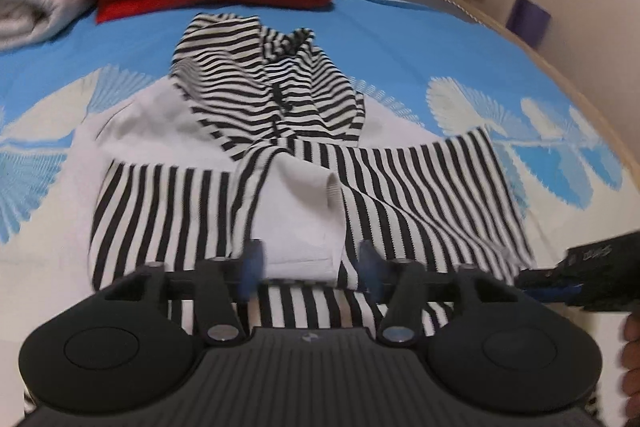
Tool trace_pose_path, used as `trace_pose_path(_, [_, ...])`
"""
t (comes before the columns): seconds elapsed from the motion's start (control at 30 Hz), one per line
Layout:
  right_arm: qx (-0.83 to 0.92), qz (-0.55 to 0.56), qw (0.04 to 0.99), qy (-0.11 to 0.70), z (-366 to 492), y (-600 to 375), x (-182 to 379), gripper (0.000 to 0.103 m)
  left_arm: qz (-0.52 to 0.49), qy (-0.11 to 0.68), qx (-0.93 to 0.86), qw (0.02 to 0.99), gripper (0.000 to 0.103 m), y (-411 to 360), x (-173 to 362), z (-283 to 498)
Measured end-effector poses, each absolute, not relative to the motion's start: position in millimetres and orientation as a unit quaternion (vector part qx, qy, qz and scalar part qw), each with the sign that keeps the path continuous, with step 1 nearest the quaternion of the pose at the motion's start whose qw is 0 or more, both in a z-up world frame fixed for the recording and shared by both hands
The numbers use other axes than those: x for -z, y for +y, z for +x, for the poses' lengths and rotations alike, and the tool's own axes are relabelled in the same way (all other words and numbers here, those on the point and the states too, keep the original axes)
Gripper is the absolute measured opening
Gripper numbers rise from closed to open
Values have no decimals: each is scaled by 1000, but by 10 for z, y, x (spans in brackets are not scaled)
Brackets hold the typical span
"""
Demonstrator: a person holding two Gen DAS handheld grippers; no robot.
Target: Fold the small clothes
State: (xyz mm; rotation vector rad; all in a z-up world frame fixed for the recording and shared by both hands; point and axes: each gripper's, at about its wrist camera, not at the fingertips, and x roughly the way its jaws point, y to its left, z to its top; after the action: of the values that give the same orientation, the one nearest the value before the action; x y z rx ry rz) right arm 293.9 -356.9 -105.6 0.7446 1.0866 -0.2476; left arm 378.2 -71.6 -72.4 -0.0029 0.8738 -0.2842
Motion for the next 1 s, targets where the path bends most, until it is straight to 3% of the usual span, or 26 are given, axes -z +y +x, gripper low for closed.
trace_pose_path(0.17, [102,334,790,504,2921,-3526,958,24,27,432,145,890,70,-913,927,3873])
trace_pose_path(0.3, [80,318,803,499,2955,-3449,865,25,80,441,130,884,68,-1005,1108,3929])
trace_pose_path(0.37, [68,309,810,495,2983,-3400,824,25,102,422,122,892,47,-977,1125,3919])
trace_pose_path(0.4, [65,303,813,494,2995,-3379,807,25,113,417,113,895,23,-938,1118,3923])
trace_pose_path(0.43, [62,297,815,493,3006,-3358,795,25,113,419,103,895,13,-873,1091,3937])
trace_pose_path(0.77, [54,297,816,493,3071,-3230,765,25,-143,414,19,899,11,390,211,3633])
trace_pose_path(0.9, [54,287,819,494,3072,-3176,759,25,-162,485,-20,859,22,683,361,3623])
trace_pose_path(1.0, [65,285,814,502,3055,-3174,811,25,-244,523,-56,815,22,978,533,3607])
